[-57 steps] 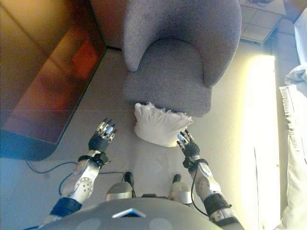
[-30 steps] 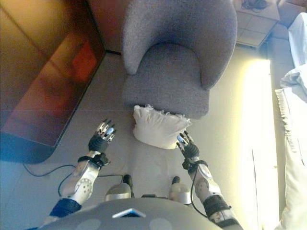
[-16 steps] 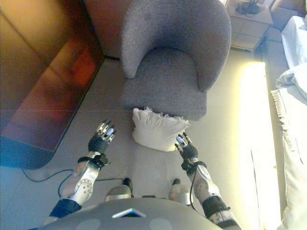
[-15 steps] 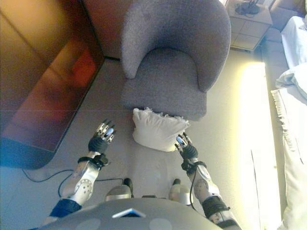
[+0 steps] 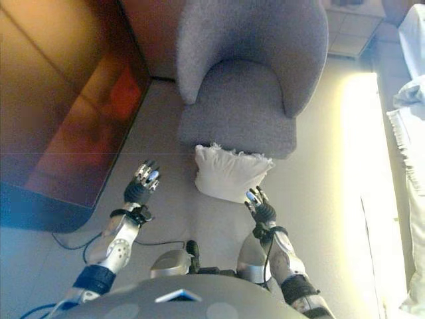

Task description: Pick up the cushion and take it to the sofa

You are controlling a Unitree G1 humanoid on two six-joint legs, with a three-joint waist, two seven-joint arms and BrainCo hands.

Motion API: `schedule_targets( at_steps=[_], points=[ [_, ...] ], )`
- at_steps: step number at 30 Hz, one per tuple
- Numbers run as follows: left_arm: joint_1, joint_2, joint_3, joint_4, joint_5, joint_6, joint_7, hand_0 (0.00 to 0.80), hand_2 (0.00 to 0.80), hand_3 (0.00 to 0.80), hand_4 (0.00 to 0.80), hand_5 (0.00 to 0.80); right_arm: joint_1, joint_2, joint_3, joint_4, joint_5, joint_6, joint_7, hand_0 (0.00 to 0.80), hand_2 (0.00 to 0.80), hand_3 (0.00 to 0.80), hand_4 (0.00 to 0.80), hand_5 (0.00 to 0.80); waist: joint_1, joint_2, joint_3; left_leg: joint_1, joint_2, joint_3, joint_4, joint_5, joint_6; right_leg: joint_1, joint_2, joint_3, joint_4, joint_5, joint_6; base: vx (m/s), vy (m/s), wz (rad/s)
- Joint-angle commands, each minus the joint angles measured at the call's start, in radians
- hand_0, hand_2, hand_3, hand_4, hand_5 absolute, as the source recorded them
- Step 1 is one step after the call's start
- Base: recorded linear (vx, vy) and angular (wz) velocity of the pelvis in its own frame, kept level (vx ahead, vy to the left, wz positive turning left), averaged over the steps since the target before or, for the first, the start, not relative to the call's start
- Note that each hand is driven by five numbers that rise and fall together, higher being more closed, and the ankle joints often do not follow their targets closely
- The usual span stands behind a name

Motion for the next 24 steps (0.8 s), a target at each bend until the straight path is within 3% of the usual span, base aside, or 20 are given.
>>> schedule_targets(
  at_steps=[1,4,6,11,14,15,18,20,22,24],
  points=[
    [-0.001,0.021,0.019,-0.065,-0.013,-0.028,-0.021,0.000,0.000,0.000,0.000,0.000,-0.024,0.022,-0.025,-0.042,0.017,-0.047,0.004,0.000,0.000,0.000,0.000,0.000,-0.022,-0.057,-0.002,0.058,-0.075,-0.016,0.054,-0.123,0.002,0.023,-0.033,0.011,-0.249,0.167,0.066,0.308,-0.155,-0.03],
    [0.013,0.028,0.006,-0.074,-0.004,-0.041,-0.016,0.000,0.000,0.000,0.000,0.000,-0.045,0.014,-0.028,-0.042,0.036,-0.038,-0.004,0.000,0.000,0.000,0.000,0.000,-0.040,-0.089,0.008,0.096,-0.102,-0.032,0.055,-0.175,0.005,0.006,-0.013,-0.022,-0.470,0.196,0.092,0.362,-0.110,0.01],
    [0.036,0.024,0.005,-0.078,-0.003,-0.049,-0.027,0.000,0.000,0.000,0.000,0.000,-0.044,0.011,-0.034,-0.044,0.032,-0.024,-0.008,0.000,0.000,0.000,0.000,0.000,-0.054,-0.090,0.009,0.138,-0.114,-0.046,0.043,-0.200,0.014,-0.018,0.018,-0.044,-0.560,0.232,0.098,0.390,-0.008,0.41],
    [0.077,0.014,0.002,-0.077,0.021,-0.053,-0.072,0.000,0.000,0.000,0.000,0.000,-0.019,0.015,-0.056,-0.031,0.039,-0.029,-0.006,0.000,0.000,0.000,0.000,0.000,-0.074,-0.088,0.003,0.198,-0.121,-0.087,0.035,-0.237,0.037,-0.059,0.045,-0.063,-0.563,0.249,0.087,0.389,-0.054,0.59],
    [0.097,-0.002,-0.004,-0.095,0.031,-0.044,-0.071,0.000,0.000,0.000,0.000,0.000,-0.012,0.013,-0.054,-0.030,0.030,-0.016,-0.009,0.000,0.000,0.000,0.000,0.000,-0.086,-0.079,-0.018,0.229,-0.089,-0.075,0.060,-0.248,0.019,-0.060,0.043,-0.059,-0.506,0.230,0.076,0.386,-0.100,0.26],
    [0.105,-0.005,-0.002,-0.101,0.031,-0.041,-0.069,0.000,0.000,0.000,0.000,0.000,-0.007,0.012,-0.050,-0.031,0.025,-0.012,-0.007,0.000,0.000,0.000,0.000,0.000,-0.090,-0.074,-0.027,0.238,-0.071,-0.068,0.072,-0.234,0.008,-0.062,0.047,-0.051,-0.478,0.221,0.070,0.405,-0.139,-0.01],
    [0.123,-0.010,0.007,-0.115,0.021,-0.029,-0.050,0.000,0.000,0.000,0.000,0.000,0.019,0.003,-0.039,-0.059,0.018,0.012,-0.016,0.000,0.000,0.000,0.000,0.000,-0.115,-0.048,-0.059,0.264,0.000,-0.069,0.120,-0.111,-0.045,-0.063,0.092,-0.008,-0.418,0.170,0.036,0.347,-0.127,-0.12],
    [0.124,-0.014,0.013,-0.128,0.002,-0.036,-0.042,0.000,0.000,0.000,0.000,0.000,0.034,-0.019,-0.036,-0.080,0.011,0.019,0.007,0.000,0.000,0.000,0.000,0.000,-0.132,-0.036,-0.080,0.249,0.057,-0.069,0.246,0.060,-0.100,-0.036,0.137,0.008,-0.407,0.122,-0.008,0.326,-0.165,-0.30],
    [0.110,-0.019,0.005,-0.142,-0.015,-0.044,-0.019,0.000,0.000,0.000,0.000,0.000,0.029,-0.039,-0.035,-0.077,0.003,0.015,0.024,0.000,0.000,0.000,0.000,0.000,-0.130,-0.051,-0.088,0.179,0.050,-0.081,0.425,0.130,-0.116,0.004,0.153,0.024,-0.413,0.094,-0.047,0.322,-0.191,-0.01],
    [0.082,-0.026,-0.001,-0.150,-0.032,-0.033,0.003,0.000,0.000,0.000,0.000,0.000,0.013,-0.051,-0.036,-0.060,0.003,0.007,0.032,0.000,0.000,0.000,0.000,0.000,-0.116,-0.081,-0.089,0.060,0.040,-0.075,0.621,0.123,-0.095,0.058,0.150,0.041,-0.414,0.067,-0.082,0.332,-0.164,-0.26]
  ],
)
